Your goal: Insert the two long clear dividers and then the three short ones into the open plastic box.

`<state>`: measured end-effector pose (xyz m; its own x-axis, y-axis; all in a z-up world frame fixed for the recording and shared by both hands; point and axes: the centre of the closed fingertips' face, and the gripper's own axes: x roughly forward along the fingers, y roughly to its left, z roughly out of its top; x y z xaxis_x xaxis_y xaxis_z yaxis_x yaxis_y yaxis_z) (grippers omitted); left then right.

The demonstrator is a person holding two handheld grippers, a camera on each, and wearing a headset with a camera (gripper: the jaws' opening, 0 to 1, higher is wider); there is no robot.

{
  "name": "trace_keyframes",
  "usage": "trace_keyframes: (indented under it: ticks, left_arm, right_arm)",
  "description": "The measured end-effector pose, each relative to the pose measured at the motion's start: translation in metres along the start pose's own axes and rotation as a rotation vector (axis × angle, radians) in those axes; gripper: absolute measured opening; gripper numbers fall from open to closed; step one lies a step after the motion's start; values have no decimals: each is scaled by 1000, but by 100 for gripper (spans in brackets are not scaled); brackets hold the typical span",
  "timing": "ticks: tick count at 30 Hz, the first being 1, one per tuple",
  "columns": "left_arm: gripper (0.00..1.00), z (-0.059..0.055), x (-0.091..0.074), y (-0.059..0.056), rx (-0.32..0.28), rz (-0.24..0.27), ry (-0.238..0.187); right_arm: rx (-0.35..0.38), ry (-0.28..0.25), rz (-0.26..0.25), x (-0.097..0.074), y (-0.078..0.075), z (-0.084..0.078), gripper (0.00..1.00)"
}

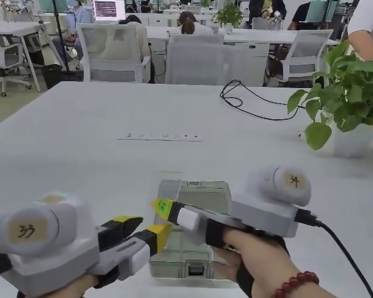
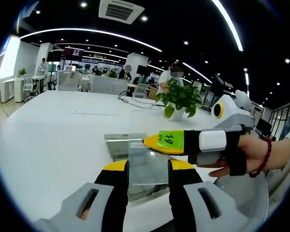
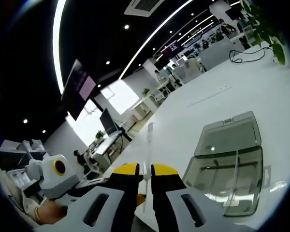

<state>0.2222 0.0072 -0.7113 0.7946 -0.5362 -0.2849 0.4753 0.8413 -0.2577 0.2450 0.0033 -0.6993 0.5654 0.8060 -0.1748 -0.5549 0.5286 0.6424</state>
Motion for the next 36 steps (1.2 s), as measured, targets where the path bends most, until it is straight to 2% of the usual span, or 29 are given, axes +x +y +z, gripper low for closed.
trace_keyframes:
  ticks: [6, 13, 22, 25, 28, 32, 33, 34, 36]
  left_arm:
    - [30, 3, -1, -1, -2, 5, -6]
    - [30, 4, -1, -1, -36, 5, -3]
    - [31, 4, 1, -1, -33, -5, 11]
    - [31, 5, 2, -2, -14, -9, 13]
    - [36, 6, 2, -4, 11, -20, 15]
    - [42, 7, 1, -5, 80, -25, 21]
    - [44, 9, 1, -5, 99, -21, 8]
    - [47, 15, 1, -4, 123, -14, -27]
    - [54, 15, -2, -4, 137, -17, -33]
  right_arm:
    - [23, 4, -9, 1, 0, 0, 8]
    - [69, 6, 2, 2, -1, 1, 7]
    - [86, 19, 5, 1, -3, 1, 6]
    - [93, 27, -6, 1, -4, 2, 6]
    - [85, 40, -24, 1, -9, 2, 6]
    - [101, 60, -57, -1, -17, 3, 6]
    - [108, 68, -70, -2, -20, 2, 6]
    - [116, 76, -76, -2, -22, 3, 6]
    - [130, 86, -91, -4, -25, 3, 6]
